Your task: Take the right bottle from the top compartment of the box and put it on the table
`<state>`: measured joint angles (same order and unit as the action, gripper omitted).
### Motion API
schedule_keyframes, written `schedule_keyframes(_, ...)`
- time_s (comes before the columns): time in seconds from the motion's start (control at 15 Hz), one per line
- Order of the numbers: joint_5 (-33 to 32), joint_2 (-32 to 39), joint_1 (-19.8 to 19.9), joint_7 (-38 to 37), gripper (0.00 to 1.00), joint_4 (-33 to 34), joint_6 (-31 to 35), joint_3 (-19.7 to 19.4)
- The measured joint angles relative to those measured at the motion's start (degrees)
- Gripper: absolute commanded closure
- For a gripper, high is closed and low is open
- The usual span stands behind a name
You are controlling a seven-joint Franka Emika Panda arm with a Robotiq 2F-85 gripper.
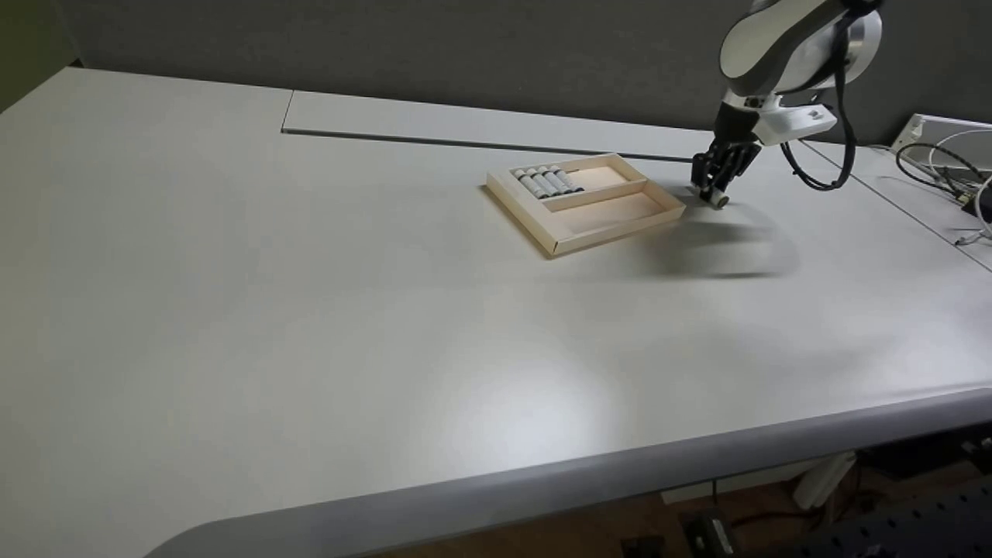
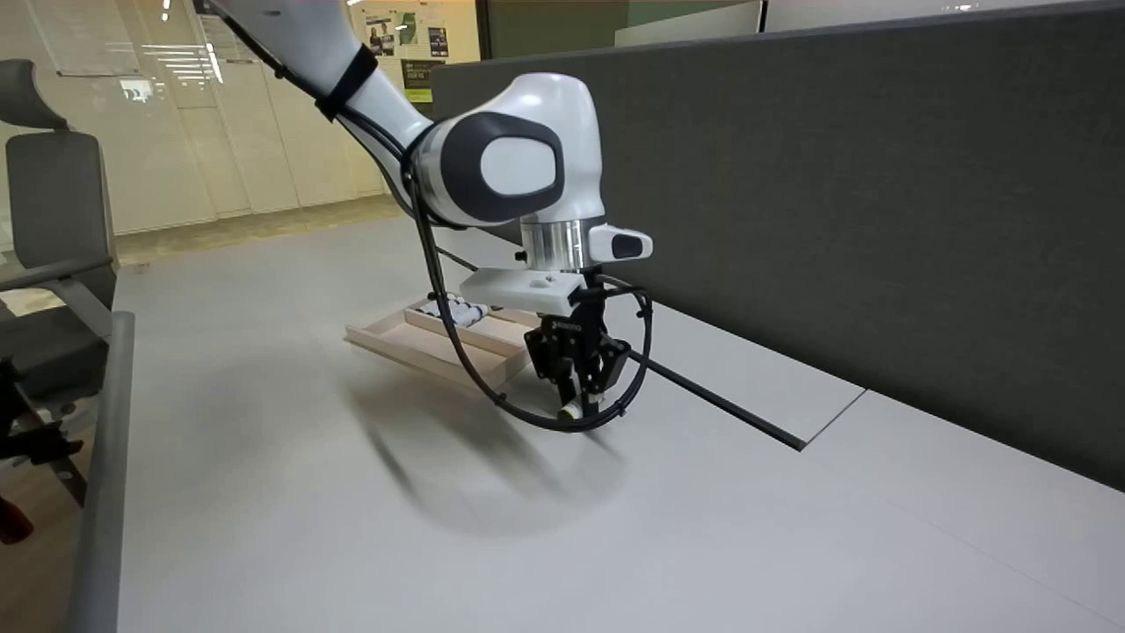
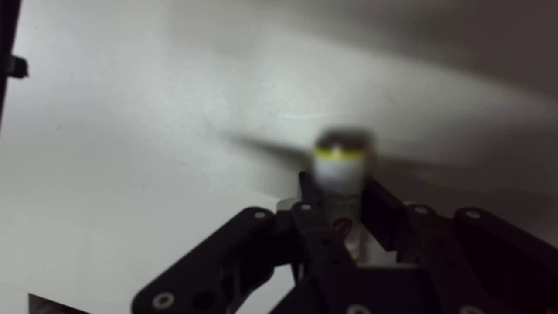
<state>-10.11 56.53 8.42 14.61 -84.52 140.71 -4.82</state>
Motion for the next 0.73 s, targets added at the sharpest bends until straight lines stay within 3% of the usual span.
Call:
schedule_keyframes(0.4, 2.14, -2.34, 0.46, 0.53, 0.01, 2.97, -4.97, 0.52)
schedule_keyframes(0.47, 2.45, -3.32, 0.61, 0.71, 0.00, 3.21, -6.39, 0.58)
schedule_keyframes(0.53, 2.76, -4.22, 0.75, 0.81, 0.11, 3.39, -7.70, 0.60)
schedule_keyframes(0.67, 3.31, -5.60, 1.11, 1.25, 0.00, 3.58, -9.83, 0.62)
schedule_keyframes(0.73, 3.34, -5.96, 1.25, 1.35, 0.00, 3.59, -10.26, 0.65)
